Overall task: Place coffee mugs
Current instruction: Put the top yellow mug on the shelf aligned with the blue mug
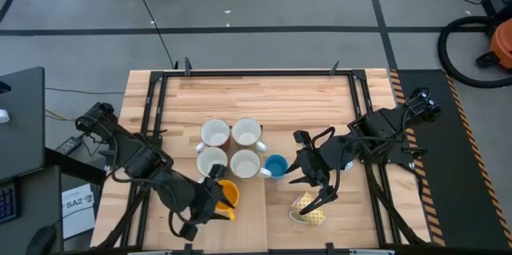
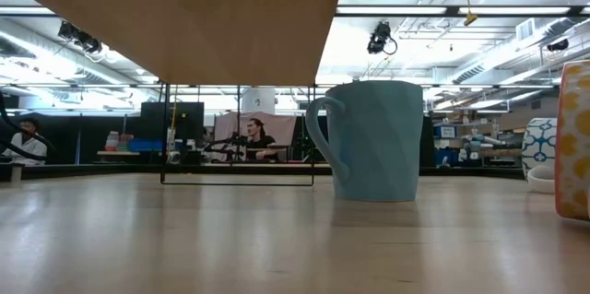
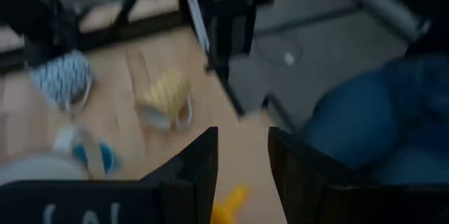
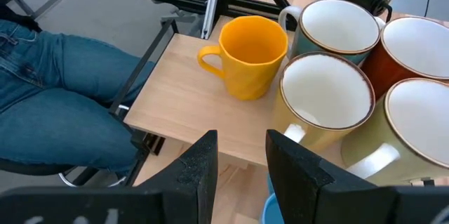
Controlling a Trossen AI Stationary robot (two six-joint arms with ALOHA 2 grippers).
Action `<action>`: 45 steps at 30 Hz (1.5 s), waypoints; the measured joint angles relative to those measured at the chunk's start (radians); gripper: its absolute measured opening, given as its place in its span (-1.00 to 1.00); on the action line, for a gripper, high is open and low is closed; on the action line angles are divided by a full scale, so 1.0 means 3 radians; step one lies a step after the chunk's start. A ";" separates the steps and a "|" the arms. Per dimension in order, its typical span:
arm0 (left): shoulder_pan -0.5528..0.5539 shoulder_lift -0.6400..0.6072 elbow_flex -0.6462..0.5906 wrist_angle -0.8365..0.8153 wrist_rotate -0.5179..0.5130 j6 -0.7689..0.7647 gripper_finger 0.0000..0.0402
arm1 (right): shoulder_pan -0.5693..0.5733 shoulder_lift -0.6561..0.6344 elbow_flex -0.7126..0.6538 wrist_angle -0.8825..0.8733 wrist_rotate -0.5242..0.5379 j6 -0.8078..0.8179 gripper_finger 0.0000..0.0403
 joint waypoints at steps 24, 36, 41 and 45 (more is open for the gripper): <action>-0.0052 0.0627 0.0000 0.0176 -0.0027 -0.0132 -0.35 | 0.0000 0.0001 -0.0001 0.0001 -0.0001 0.0008 -0.37; -0.0086 0.0659 0.0000 -0.0318 -0.0051 -0.0677 -0.35 | 0.0000 0.0001 -0.0001 0.0006 -0.0001 0.0010 -0.37; -0.0093 0.0650 0.0002 -0.0388 -0.0053 -0.0813 -0.35 | 0.0000 0.0001 -0.0001 0.0011 -0.0001 0.0010 -0.37; -0.0136 0.0628 0.0001 -0.0430 -0.0041 -0.0821 -0.35 | 0.0000 0.0001 -0.0001 0.0011 -0.0001 0.0010 -0.37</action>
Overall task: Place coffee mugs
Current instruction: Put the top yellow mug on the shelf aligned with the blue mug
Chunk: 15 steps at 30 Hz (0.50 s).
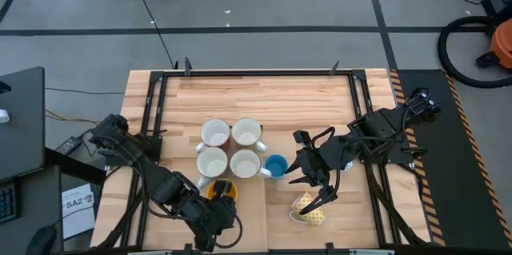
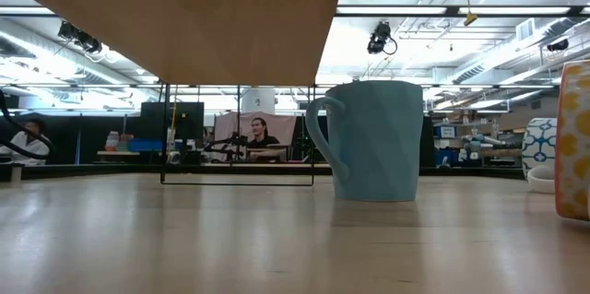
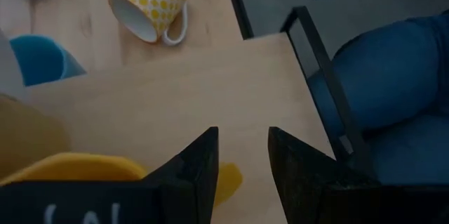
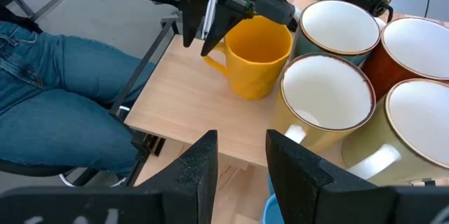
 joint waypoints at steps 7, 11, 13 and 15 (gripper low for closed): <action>-0.0098 -0.0001 -0.0001 -0.0114 0.0108 -0.0003 -0.35 | 0.0000 0.0000 0.0001 0.0000 -0.0001 0.0000 -0.37; -0.0139 -0.0006 -0.0001 -0.0189 0.0152 -0.0150 -0.35 | 0.0000 0.0000 0.0001 0.0000 -0.0001 0.0001 -0.37; -0.0168 -0.0036 -0.0001 -0.0261 0.0157 -0.0189 -0.35 | 0.0000 0.0000 0.0000 0.0000 -0.0001 0.0001 -0.37; -0.0174 -0.0051 -0.0001 -0.0272 0.0164 -0.0194 -0.35 | 0.0000 0.0000 0.0001 0.0000 -0.0001 0.0001 -0.37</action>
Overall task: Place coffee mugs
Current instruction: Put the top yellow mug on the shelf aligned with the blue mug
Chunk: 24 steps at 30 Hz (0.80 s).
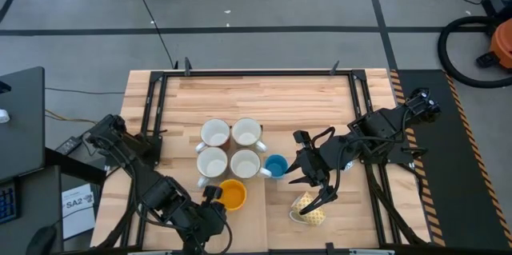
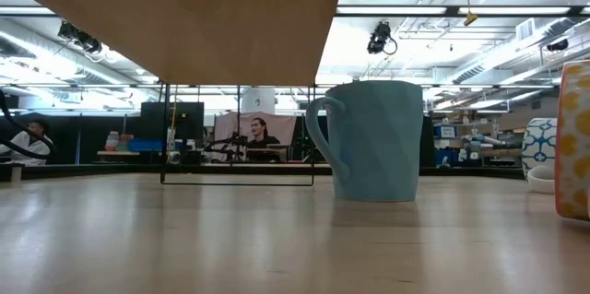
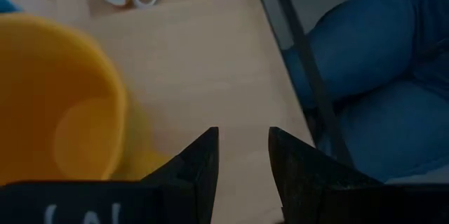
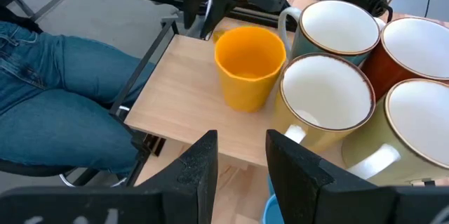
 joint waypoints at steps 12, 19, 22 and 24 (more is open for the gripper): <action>-0.0013 -0.0022 -0.0004 0.0104 -0.0001 0.0025 -0.35 | 0.0000 0.0000 -0.0001 0.0001 0.0001 0.0000 -0.37; 0.0041 -0.0019 0.0034 0.0296 -0.0128 0.0027 -0.35 | 0.0000 0.0000 -0.0001 0.0002 0.0000 0.0000 -0.37; 0.0050 -0.0020 0.0167 0.0182 -0.0353 0.0030 -0.35 | 0.0000 0.0000 -0.0001 0.0001 0.0001 0.0000 -0.37; 0.0065 -0.0020 0.0269 0.0046 -0.0522 0.0030 -0.35 | 0.0000 0.0000 -0.0001 0.0001 0.0000 0.0000 -0.37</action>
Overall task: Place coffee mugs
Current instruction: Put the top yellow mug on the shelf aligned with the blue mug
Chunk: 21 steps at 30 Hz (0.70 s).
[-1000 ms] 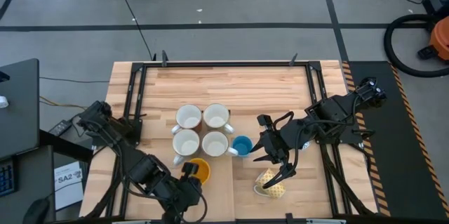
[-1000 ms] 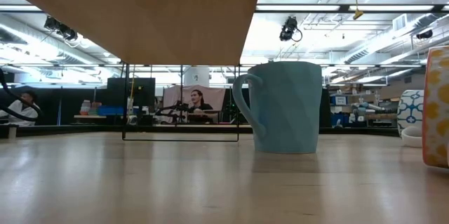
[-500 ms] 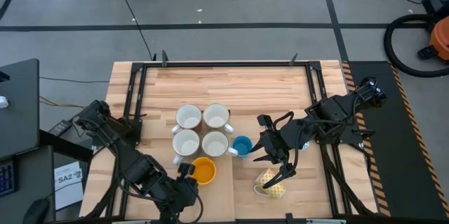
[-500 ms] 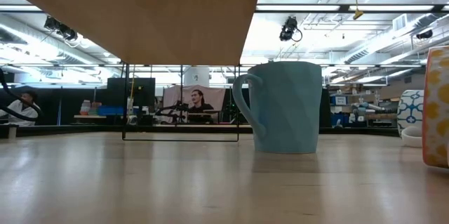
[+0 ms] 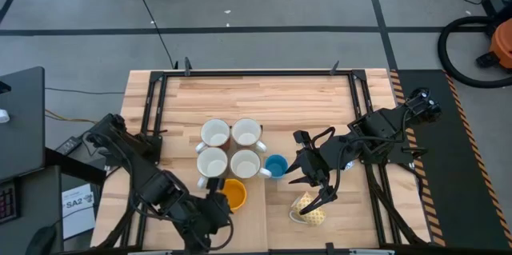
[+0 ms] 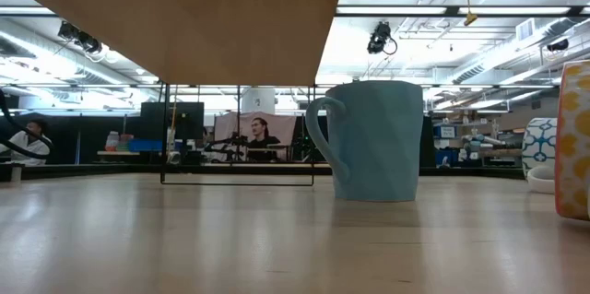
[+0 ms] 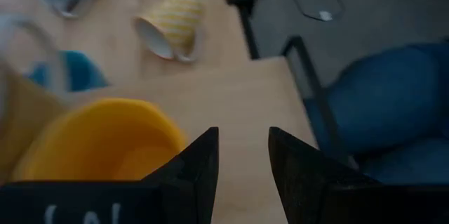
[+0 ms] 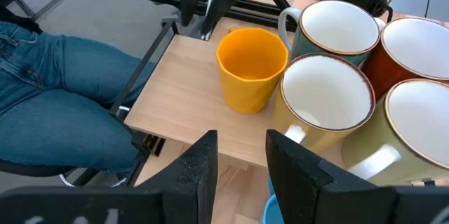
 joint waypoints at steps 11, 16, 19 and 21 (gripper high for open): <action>-0.0006 -0.0001 0.0146 -0.0439 -0.0335 -0.0075 -0.35 | 0.0000 0.0000 0.0000 0.0000 0.0000 0.0000 -0.37; -0.0006 0.0002 0.0021 -0.0476 -0.0318 -0.0104 -0.35 | 0.0000 0.0000 0.0000 0.0000 0.0001 0.0000 -0.37; -0.0006 0.0006 -0.0013 -0.0528 -0.0324 -0.0105 -0.35 | 0.0000 0.0000 0.0001 -0.0001 0.0000 0.0000 -0.37; -0.0006 0.0002 -0.0013 -0.0534 -0.0341 -0.0106 -0.35 | 0.0000 0.0000 0.0000 0.0000 0.0000 0.0000 -0.37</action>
